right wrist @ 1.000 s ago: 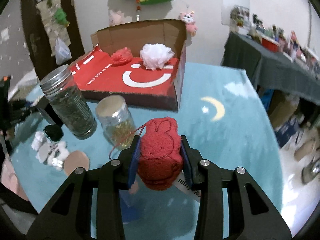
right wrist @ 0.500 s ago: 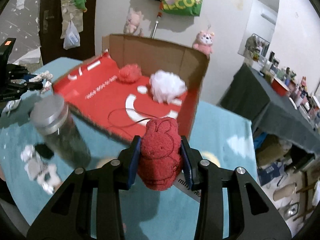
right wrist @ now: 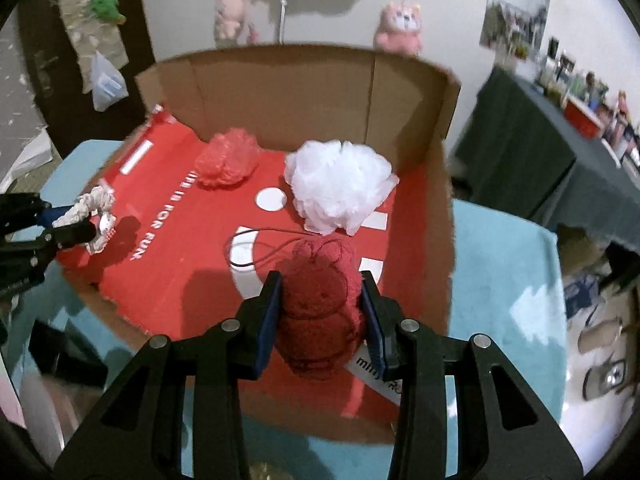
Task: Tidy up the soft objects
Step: 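Carry the rope toy and red bunny over the red box with both tools, then open both grippers to drop the rope toy and bunny into the box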
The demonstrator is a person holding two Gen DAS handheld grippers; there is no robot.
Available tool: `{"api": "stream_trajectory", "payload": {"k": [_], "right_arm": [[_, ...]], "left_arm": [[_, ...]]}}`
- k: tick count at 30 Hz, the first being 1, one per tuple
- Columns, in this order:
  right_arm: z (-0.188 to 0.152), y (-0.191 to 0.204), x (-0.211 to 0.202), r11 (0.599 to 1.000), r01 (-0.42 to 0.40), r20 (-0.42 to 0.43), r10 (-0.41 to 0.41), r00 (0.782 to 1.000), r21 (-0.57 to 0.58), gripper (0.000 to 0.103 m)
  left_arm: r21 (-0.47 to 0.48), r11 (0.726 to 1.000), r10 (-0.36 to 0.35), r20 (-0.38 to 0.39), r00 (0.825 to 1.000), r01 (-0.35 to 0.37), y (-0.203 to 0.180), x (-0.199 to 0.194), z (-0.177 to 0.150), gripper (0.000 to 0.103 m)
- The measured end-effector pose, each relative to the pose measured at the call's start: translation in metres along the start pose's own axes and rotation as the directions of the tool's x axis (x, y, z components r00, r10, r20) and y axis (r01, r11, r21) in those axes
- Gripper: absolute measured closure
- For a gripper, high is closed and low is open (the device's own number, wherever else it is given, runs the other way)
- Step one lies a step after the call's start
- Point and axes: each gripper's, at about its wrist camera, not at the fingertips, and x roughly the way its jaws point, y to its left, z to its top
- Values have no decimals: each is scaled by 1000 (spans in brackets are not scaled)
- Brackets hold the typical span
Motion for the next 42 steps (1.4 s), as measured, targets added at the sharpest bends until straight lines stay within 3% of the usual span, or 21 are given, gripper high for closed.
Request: {"api": "stream_trajectory", "payload": {"k": [7,16,28,39,42], "right_arm": [[14,-1,34,999,39,-90,-39,995,4,67],[15,1,69,991,119,-175,-128,976,-64,67],[16,11,86,973,181,-178,-206,962,-146,66],[13,15,84,972,178,-178,-204,963,-151,65],[14,11,85,972,177,-173,-204,964,-155,64]], "left_arm": [[0,998,70,-85,994,-70,2,36,14,82],[8,993,119,-134,984,-119,7,55,18,81],[-6,991,133,-137,982,-135,17,60,21,77],[-10,992,122,-126,985,-124,15,57,18,75],[-12,992,122,-121,985,-124,15,55,18,70]]}}
